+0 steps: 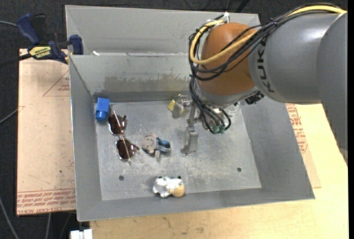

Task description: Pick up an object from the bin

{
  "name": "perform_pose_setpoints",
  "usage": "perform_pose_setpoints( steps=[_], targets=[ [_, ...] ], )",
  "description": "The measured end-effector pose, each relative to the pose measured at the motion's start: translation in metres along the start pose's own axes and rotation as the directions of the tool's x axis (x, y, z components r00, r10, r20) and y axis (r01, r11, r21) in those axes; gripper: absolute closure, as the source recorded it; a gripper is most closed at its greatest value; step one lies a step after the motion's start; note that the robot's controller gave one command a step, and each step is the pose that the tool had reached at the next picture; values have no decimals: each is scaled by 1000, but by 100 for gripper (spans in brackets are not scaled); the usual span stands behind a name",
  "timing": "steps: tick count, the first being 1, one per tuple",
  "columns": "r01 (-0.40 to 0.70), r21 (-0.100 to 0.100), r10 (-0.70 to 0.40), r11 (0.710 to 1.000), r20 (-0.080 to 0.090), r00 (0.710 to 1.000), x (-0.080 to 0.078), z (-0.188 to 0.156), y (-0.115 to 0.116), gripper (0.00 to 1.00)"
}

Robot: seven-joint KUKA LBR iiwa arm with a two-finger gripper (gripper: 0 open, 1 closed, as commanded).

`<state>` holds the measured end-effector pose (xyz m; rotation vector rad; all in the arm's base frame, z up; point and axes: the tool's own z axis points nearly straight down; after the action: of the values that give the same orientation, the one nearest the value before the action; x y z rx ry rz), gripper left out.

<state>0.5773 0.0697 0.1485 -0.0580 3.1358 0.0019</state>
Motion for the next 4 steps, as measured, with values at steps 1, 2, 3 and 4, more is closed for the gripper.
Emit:
perform_pose_setpoints(
  steps=[1, 2, 3, 4],
  targets=[
    [17, 0, -17, 1000, -10, 1000, 5, 18, 25, 0],
    [-36, -2, 36, 999, 0, 999, -9, -3, 44, 0],
    [-30, 0, 30, 1000, -2, 1000, 9, 75, 43, 0],
    [528, -2, -528, 849, -1, 849, 3, 78, 105, 100]
  ],
)
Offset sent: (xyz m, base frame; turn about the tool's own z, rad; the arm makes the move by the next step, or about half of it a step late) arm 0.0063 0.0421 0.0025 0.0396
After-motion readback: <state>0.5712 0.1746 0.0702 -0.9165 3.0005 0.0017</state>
